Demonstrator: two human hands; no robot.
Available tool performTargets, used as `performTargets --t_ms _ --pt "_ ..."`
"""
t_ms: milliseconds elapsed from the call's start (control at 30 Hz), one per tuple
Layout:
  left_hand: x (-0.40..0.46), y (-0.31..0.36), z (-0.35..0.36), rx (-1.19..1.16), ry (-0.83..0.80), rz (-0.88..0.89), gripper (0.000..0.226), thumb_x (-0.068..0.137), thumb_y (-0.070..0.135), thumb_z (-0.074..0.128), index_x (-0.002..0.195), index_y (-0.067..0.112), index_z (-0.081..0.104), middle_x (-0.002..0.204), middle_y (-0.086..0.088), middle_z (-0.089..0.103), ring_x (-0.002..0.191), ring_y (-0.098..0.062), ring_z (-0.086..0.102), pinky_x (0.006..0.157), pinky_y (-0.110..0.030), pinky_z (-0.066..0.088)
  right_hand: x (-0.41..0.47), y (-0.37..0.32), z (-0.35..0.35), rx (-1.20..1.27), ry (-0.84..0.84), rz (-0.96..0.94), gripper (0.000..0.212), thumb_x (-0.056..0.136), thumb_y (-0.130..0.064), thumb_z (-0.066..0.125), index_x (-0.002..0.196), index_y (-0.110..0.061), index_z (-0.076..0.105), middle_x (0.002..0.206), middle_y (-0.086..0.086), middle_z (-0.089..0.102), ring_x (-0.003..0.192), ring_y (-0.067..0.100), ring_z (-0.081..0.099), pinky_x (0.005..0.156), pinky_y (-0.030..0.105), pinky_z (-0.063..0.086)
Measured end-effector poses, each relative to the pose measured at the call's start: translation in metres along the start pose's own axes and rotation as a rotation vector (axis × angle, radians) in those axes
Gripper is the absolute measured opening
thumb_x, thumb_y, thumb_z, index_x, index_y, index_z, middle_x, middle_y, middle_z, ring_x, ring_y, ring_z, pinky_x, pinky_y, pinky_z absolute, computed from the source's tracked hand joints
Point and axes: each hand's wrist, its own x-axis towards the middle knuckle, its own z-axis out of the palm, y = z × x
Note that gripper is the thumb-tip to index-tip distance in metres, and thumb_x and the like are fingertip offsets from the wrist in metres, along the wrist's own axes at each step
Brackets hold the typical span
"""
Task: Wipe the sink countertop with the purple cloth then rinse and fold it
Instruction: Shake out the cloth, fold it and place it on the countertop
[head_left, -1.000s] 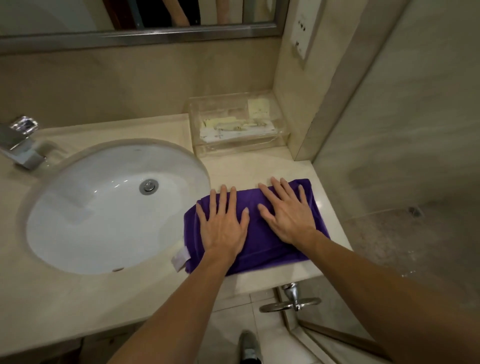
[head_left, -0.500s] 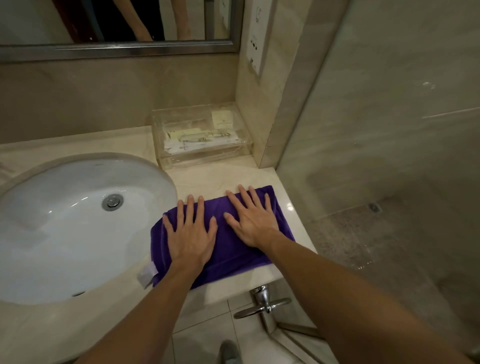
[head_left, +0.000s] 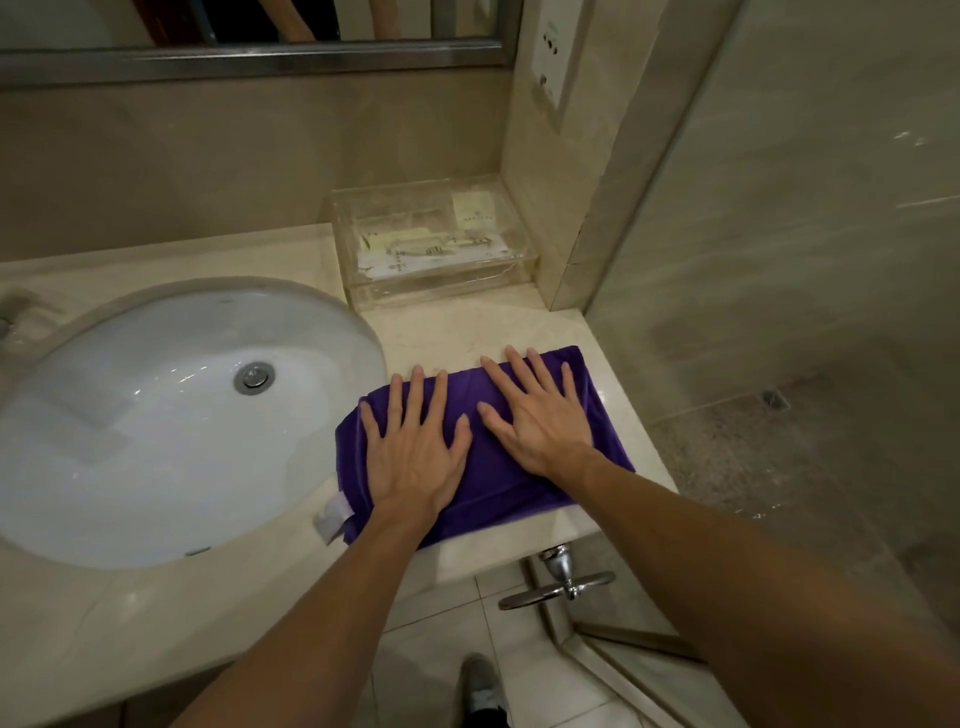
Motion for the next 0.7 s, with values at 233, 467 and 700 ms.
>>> performTargets --t_ms 233,467,700 --pt "0.001 -0.001 -0.001 0.008 -0.019 0.010 0.068 0.098 0.060 0.000 0.160 0.033 -0.002 0.169 0.001 -0.002 0.155 -0.022 -0.005 0.123 -0.056 -0.002 0.000 0.006 0.001 -0.005 0.016 -0.011 0.066 0.101 -0.066 0.016 0.162 -0.043 0.002 0.172 -0.004 0.000 0.158 0.018 -0.005 0.126 0.053 -0.005" --pt "0.002 -0.009 0.000 -0.005 -0.039 -0.010 0.066 0.101 0.059 0.010 0.160 0.033 -0.002 0.169 0.001 -0.004 0.155 -0.022 -0.007 0.123 -0.057 -0.001 -0.003 0.025 -0.002 -0.008 0.073 -0.041 0.069 0.098 -0.062 0.007 0.162 -0.036 0.014 0.171 0.001 0.011 0.158 0.019 0.006 0.127 0.050 0.003" --pt "-0.008 -0.017 -0.001 -0.032 0.003 -0.007 0.065 0.100 0.054 0.007 0.160 0.032 0.012 0.169 0.000 0.007 0.156 -0.020 0.002 0.123 -0.057 0.004 -0.016 0.043 -0.006 0.087 0.191 -0.069 0.059 0.105 -0.047 0.022 0.159 -0.025 0.032 0.167 0.003 0.027 0.155 0.018 0.021 0.128 0.043 0.010"
